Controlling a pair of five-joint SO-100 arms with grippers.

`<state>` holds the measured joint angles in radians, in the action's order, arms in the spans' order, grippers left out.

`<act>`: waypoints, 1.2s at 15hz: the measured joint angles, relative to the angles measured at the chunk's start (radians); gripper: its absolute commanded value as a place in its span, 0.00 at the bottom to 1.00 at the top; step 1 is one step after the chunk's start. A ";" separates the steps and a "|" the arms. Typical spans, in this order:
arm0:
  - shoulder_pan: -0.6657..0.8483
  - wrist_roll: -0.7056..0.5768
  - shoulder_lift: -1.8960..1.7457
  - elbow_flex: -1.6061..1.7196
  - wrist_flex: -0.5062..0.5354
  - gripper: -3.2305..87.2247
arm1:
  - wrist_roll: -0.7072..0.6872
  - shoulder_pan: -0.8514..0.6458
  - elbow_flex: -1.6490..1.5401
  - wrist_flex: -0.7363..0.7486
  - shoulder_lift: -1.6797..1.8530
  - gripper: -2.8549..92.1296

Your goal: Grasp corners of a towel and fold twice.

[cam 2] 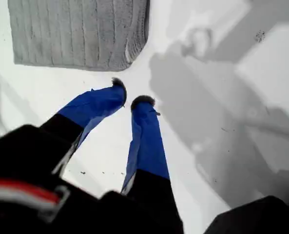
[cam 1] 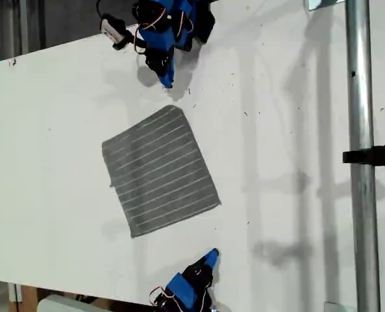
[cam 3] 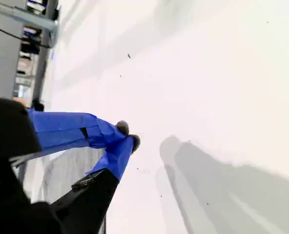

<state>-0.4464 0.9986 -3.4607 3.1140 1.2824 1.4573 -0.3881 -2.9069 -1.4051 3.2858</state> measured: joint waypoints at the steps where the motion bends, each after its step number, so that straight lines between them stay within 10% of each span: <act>1: 0.006 0.009 0.000 0.000 0.000 0.03 | 0.000 0.009 0.000 0.000 0.003 0.03; 5: 0.431 0.709 -0.003 0.003 0.012 0.04 | -0.002 0.129 0.000 -0.002 0.003 0.03; 18: 0.433 0.762 0.502 -0.479 0.025 0.00 | -0.193 0.158 0.583 0.025 -0.571 0.03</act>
<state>-0.0138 1.7610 -2.9590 2.6354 1.3070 1.2640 -0.2301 -2.3240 -1.3806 2.7151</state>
